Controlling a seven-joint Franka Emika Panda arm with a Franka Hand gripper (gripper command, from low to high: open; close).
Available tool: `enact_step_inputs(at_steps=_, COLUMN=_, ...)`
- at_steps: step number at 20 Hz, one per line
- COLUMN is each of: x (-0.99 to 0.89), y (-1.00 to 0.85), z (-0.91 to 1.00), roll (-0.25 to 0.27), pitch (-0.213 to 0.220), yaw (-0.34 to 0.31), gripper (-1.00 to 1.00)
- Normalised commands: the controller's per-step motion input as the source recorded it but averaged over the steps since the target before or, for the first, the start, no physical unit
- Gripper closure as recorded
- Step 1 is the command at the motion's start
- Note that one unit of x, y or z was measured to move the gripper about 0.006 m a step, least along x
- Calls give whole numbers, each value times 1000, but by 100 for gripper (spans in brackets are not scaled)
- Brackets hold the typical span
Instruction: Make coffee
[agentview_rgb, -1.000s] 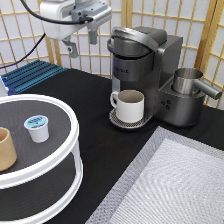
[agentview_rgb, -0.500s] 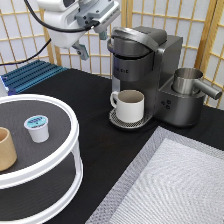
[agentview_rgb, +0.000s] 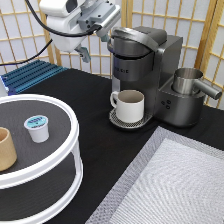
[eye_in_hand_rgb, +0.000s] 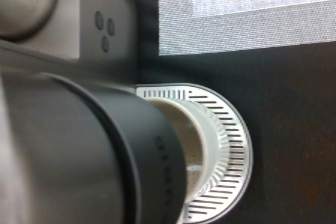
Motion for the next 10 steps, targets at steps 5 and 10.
enact_step_inputs(at_steps=5, x=350, y=351, z=438, roll=-52, pitch=0, yaw=0, gripper=-100)
enact_step_inputs(at_steps=10, x=362, y=379, z=655, roll=-90, pitch=1, yaw=-6, gripper=-100)
